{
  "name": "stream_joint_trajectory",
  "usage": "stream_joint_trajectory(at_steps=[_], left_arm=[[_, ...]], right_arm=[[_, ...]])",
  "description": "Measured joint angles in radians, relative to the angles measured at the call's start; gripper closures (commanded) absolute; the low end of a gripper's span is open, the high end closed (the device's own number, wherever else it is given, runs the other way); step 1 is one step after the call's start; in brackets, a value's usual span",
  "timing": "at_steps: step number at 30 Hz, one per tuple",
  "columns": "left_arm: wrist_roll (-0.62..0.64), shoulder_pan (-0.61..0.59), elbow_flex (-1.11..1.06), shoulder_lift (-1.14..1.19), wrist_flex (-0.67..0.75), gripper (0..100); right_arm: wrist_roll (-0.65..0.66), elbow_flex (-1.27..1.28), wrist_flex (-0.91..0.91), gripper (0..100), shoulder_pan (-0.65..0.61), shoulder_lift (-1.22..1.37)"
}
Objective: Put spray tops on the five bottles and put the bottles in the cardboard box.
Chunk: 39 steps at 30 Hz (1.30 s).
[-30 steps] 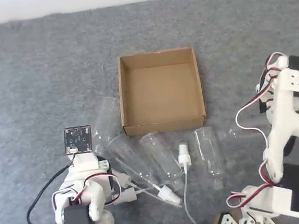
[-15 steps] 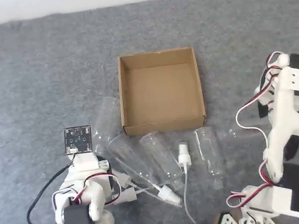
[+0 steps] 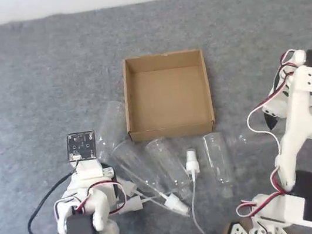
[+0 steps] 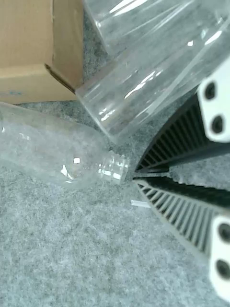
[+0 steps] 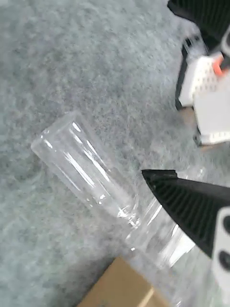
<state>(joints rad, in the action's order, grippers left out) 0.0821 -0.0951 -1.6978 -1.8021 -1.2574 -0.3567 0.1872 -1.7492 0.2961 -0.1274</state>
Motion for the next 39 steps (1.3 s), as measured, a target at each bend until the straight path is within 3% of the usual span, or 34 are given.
stream_joint_trajectory(at_steps=[14,20,29,39], left_arm=[[0.0,0.0,0.0,0.0,0.0,99],[0.0,0.0,0.0,0.0,0.0,99],[0.0,0.0,0.0,0.0,0.0,99],[0.0,0.0,0.0,0.0,0.0,99]], right_arm=[[0.485,0.0,0.0,57.0,0.0,0.0],[0.763,0.048,0.0,57.0,-0.014,-0.057],[1.025,0.196,0.0,57.0,-0.138,-0.258],[1.309,0.301,0.012,57.0,-0.299,-0.281]])
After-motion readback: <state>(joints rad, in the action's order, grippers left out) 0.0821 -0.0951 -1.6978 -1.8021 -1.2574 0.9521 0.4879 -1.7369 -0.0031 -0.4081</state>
